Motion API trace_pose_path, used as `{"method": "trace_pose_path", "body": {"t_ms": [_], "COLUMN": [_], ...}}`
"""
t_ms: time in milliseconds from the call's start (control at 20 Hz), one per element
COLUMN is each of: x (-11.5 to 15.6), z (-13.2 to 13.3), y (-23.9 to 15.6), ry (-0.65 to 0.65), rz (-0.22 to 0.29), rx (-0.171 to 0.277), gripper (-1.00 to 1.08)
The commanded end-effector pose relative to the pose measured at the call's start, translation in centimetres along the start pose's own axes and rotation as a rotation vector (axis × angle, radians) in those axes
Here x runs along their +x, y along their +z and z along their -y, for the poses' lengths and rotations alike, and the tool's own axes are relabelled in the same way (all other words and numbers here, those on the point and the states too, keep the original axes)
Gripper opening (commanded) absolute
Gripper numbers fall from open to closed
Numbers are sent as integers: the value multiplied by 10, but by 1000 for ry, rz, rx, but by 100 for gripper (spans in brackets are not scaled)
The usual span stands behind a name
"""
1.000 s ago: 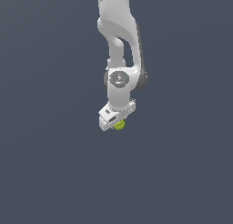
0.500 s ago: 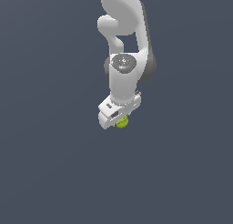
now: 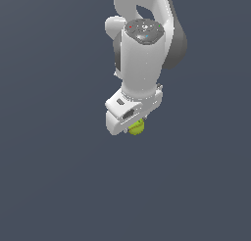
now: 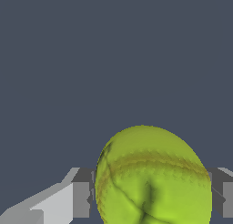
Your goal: Pick up the object and move it to a goal position.
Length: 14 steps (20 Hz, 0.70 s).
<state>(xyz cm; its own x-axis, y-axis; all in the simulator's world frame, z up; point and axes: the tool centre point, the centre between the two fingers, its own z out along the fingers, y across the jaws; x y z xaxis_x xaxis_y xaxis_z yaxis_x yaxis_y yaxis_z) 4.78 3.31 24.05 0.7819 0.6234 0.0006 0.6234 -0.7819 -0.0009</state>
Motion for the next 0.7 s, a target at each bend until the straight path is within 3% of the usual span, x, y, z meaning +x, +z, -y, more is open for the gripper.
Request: {"method": "trace_pose_path", "body": {"t_ms": [0,650], "x": [9,40], "z": [-3,-16], "y": [-21,-89], "ry": [0,1], "rz": [0,0], "rx": [0,-1], "gripper": [-100,-100]}}
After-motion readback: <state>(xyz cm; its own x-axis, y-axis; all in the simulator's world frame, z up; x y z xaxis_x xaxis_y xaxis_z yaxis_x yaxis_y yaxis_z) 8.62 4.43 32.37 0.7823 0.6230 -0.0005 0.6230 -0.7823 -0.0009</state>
